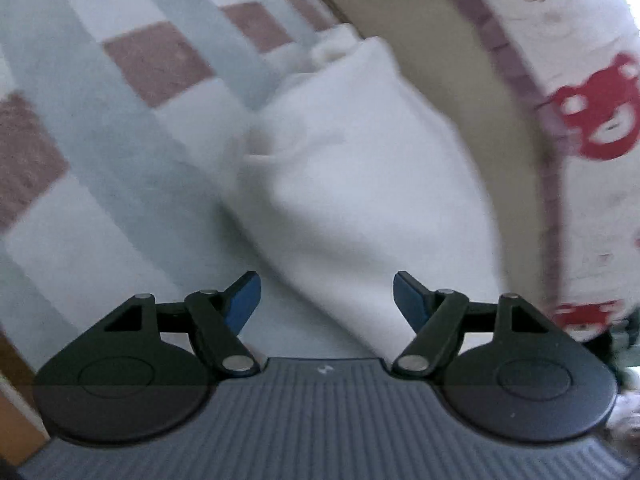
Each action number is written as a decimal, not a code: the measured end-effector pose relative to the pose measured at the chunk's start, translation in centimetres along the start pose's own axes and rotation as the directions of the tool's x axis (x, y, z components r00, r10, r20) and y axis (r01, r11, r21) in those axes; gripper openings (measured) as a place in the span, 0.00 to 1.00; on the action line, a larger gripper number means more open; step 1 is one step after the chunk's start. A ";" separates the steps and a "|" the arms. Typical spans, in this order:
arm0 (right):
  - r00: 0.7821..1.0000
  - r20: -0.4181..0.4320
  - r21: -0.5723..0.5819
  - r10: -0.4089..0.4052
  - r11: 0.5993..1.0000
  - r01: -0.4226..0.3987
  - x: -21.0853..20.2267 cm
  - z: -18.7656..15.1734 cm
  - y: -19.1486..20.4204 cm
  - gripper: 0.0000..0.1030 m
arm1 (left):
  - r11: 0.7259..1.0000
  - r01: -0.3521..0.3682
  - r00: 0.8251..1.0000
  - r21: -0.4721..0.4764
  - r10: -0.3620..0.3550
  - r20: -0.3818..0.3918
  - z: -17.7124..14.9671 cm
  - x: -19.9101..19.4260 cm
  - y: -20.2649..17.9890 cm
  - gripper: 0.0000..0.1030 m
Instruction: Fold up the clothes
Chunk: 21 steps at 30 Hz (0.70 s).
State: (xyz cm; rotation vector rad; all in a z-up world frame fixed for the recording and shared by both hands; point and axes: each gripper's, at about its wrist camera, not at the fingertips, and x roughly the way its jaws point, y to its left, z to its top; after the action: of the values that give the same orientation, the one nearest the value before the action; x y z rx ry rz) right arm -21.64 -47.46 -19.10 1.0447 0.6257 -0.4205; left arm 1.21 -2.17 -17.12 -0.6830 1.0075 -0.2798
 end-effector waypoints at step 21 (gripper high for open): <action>0.962 0.269 0.232 0.047 0.966 -0.112 4.6 2.0 -0.2 0.32 | 0.999 -0.022 0.978 -0.049 0.031 0.206 5.3 2.3 1.7 0.20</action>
State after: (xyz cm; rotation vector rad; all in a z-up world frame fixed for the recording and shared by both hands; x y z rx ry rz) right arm -17.74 -49.50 -21.55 1.2207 0.2974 -0.5643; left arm 6.81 0.05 -17.95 -0.7244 0.8258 -0.1586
